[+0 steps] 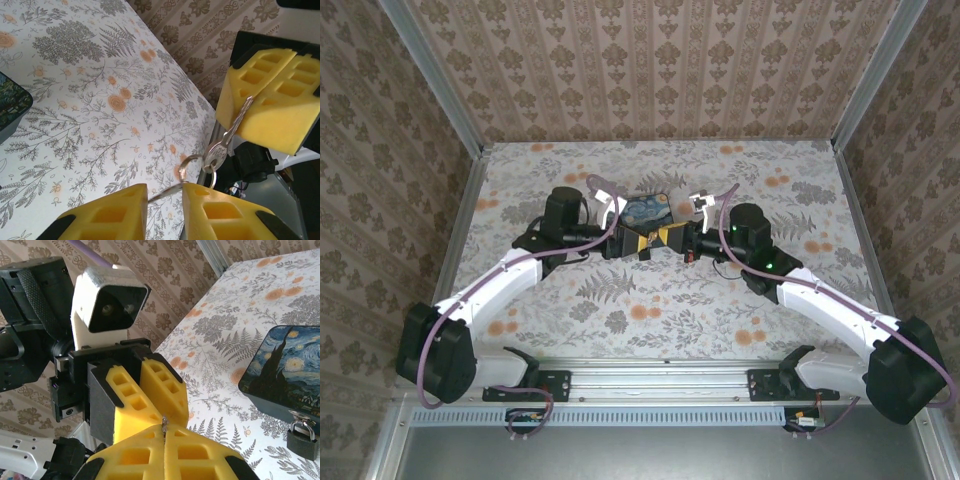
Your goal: Unlock the padlock with the key
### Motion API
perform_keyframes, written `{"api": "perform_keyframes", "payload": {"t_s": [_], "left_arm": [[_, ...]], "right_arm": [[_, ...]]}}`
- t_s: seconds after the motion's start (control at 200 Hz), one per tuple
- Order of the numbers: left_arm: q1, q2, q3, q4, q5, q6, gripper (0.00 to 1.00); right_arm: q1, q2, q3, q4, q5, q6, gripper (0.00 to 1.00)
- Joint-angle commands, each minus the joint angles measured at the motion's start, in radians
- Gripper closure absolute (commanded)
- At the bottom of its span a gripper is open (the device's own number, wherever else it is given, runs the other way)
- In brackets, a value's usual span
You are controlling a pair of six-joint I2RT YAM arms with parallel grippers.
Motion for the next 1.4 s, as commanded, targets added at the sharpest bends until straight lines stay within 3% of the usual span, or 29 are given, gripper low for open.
{"api": "perform_keyframes", "payload": {"t_s": [0.0,0.155,0.635,1.1,1.395], "left_arm": [[0.006,-0.034,-0.026,0.036,0.003,-0.002,0.72],[0.004,-0.057,-0.083,0.105,-0.027,-0.027,0.69],[-0.009,-0.037,-0.104,0.218,-0.041,-0.03,0.43],[-0.059,0.004,-0.045,0.193,-0.084,0.047,0.39],[-0.066,0.004,-0.031,0.186,-0.108,0.093,0.46]], "right_arm": [[-0.005,-0.014,0.044,-0.003,0.025,0.012,1.0],[-0.005,-0.015,0.074,-0.024,0.041,0.026,1.0],[-0.006,-0.009,0.137,-0.05,0.028,0.091,1.0],[-0.005,0.02,0.142,-0.028,0.013,0.142,1.0],[-0.005,0.059,0.141,-0.012,0.012,0.173,1.0]]}}
